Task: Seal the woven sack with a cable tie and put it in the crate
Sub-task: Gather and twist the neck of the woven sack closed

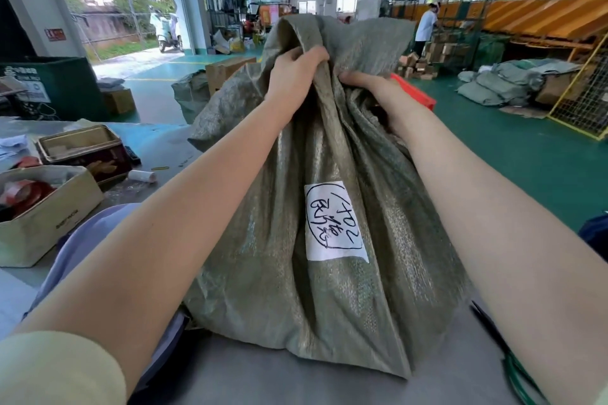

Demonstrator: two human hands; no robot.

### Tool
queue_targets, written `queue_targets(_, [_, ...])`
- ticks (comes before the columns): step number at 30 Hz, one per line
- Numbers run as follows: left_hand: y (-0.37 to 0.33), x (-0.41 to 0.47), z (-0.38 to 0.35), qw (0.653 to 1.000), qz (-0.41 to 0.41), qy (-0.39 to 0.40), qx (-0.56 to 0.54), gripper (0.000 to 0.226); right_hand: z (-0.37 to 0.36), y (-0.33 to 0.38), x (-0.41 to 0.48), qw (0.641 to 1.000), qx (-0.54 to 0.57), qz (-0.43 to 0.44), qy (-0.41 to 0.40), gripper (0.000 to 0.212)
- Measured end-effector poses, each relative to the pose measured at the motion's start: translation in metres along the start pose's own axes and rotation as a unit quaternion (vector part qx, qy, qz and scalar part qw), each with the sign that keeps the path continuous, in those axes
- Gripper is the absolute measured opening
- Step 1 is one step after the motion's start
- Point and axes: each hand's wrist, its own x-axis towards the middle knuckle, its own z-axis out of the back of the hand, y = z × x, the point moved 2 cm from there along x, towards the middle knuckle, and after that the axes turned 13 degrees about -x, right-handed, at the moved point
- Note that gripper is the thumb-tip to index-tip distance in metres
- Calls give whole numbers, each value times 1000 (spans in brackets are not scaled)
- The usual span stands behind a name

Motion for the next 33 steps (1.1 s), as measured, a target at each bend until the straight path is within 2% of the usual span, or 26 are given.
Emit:
queue_targets(3, [-5, 5, -2, 999, -28, 20, 4, 12, -12, 14, -21, 993, -24, 38, 106, 24])
queue_targets(4, [-8, 7, -2, 999, -34, 28, 9, 12, -14, 15, -22, 990, -21, 51, 131, 18])
queue_targets(8, [-20, 9, 3, 992, -21, 124, 20, 17, -16, 26, -26, 981, 51, 92, 162, 20])
queue_targets(11, [-25, 10, 8, 983, 1, 185, 22, 21, -21, 31, -24, 981, 54, 95, 161, 17])
queue_targets(12, [-27, 11, 10, 981, 7, 194, 23, 22, -25, 33, -24, 982, 39, 87, 160, 24])
queue_targets(14, [-30, 10, 12, 978, 9, 206, 29, 27, -34, 34, -23, 991, -5, 76, 106, 59])
queue_targets(15, [-29, 11, 14, 979, 10, 201, 34, 33, -37, 36, -21, 995, -13, 87, 47, 67])
queue_targets(16, [-28, 11, 16, 981, 12, 191, 36, 36, -38, 37, -18, 994, -21, 102, -19, 65])
queue_targets(18, [-24, 10, 22, 989, 12, 144, 41, 28, -38, 37, -14, 986, -24, 116, -114, 63])
queue_targets(20, [-17, 11, 31, 994, -4, 93, 62, 28, -37, 37, -8, 981, -3, 117, -157, 72])
queue_targets(22, [-9, 7, 44, 987, -18, 26, 154, 37, -36, 34, -1, 977, -7, 116, -179, 78])
queue_targets(24, [0, 2, 55, 973, 26, -16, 229, 48, -36, 35, -3, 976, 8, 120, -182, 79])
queue_targets(26, [8, -6, 60, 948, 147, 68, 274, 78, -38, 37, -6, 976, 35, 134, -170, 68])
queue_targets(28, [12, -13, 57, 926, 231, 143, 261, 85, -39, 42, -9, 976, 64, 155, -142, 62])
queue_targets(30, [13, -15, 51, 936, 233, 163, 205, 79, -39, 48, -12, 978, 75, 162, -113, 61])
queue_targets(31, [16, -11, 48, 946, 214, 161, 183, 83, -38, 50, -14, 980, 67, 156, -99, 60])
queue_targets(33, [17, -5, 45, 968, 162, 102, 163, 93, -35, 53, -16, 989, 46, 133, -54, 61])
